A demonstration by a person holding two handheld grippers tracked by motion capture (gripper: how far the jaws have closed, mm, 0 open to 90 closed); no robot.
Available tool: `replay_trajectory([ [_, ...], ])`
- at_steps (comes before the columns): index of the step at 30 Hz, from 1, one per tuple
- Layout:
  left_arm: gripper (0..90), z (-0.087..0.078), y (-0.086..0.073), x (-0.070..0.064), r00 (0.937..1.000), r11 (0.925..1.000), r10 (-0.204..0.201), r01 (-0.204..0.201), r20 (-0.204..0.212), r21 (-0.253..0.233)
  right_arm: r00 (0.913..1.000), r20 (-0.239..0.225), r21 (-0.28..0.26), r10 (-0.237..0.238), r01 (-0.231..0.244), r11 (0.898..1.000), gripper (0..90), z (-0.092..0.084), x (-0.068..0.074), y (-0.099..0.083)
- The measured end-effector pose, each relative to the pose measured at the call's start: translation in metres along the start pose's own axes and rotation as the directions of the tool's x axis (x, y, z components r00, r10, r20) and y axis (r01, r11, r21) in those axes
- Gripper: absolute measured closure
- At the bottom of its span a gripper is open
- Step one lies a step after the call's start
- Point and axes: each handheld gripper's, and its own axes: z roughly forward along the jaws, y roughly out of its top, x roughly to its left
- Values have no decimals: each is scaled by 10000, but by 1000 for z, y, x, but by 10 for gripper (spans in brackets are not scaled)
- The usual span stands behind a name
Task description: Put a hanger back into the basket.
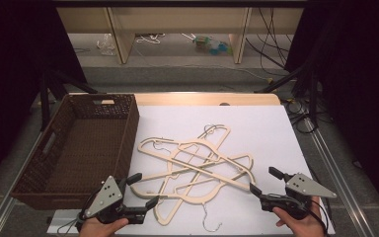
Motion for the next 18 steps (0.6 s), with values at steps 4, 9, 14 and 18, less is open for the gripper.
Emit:
replay_trajectory([
  [4, 158, 1, -1, -1, 9998, 9998, -175, 175, -5, -7, 10000, -95, 41, 0, 0, 10000, 164, 4, -1, 0],
  [9, 158, 1, -1, 0, 10000, 10000, 1, -1, 20, 67, 9999, -142, 339, -46, 50, 9994, 164, 14, -7, 2],
  [14, 158, 1, -1, -1, 10000, 10000, -21, 21, 22, 55, 9994, -340, 1220, 100, -57, 9925, 157, 32, -18, 4],
  [18, 158, 1, -1, -1, 10000, 10000, -15, 14, 58, 51, 9992, -399, 1987, 103, -21, 9800, 159, 48, -26, 11],
])
